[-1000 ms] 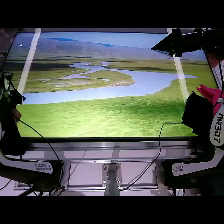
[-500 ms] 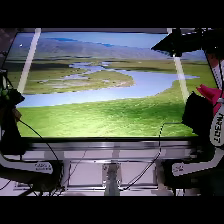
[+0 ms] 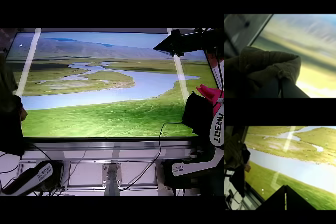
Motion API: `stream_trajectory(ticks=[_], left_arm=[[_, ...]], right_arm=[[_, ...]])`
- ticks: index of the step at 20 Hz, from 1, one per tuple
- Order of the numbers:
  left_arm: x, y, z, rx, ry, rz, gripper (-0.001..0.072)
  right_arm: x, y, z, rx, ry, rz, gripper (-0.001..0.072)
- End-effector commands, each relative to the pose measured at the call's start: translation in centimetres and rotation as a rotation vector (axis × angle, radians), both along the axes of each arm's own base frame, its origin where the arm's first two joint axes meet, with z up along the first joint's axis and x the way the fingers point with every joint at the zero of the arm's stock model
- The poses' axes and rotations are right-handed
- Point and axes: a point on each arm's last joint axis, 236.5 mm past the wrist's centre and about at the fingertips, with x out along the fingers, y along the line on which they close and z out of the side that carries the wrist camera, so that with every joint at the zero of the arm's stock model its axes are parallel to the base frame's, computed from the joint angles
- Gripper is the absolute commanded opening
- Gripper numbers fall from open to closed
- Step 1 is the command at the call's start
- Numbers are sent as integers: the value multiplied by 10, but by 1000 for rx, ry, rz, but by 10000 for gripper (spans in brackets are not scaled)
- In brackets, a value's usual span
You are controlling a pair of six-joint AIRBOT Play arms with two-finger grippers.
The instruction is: Fold the clothes and pants, and hang the long-sleeved shirts on hangers.
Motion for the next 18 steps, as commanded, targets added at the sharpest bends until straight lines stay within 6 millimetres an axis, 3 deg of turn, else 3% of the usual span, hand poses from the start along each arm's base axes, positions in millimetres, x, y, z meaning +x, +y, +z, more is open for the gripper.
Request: stream_trajectory(ticks=[1,8,11,14,16,17,18], left_arm=[[-28,-82,66,-14,-156,-171,10],[-29,-258,-6,-58,118,-573,10],[-26,-332,-52,-37,231,-724,10],[-26,-401,-114,-2,362,-844,10],[-27,-461,-147,4,365,-953,10],[-29,-494,-155,-7,326,-1014,15],[-33,-526,-157,-14,272,-1075,94]], right_arm=[[10,-5,3,-4,-27,-41,29],[16,-7,6,9,-32,-71,29],[15,-6,5,9,-30,-70,29],[15,-6,7,12,-32,-72,29],[15,-6,8,12,-33,-73,30],[15,-7,7,11,-34,-74,30],[16,-9,7,8,-34,-80,30]])
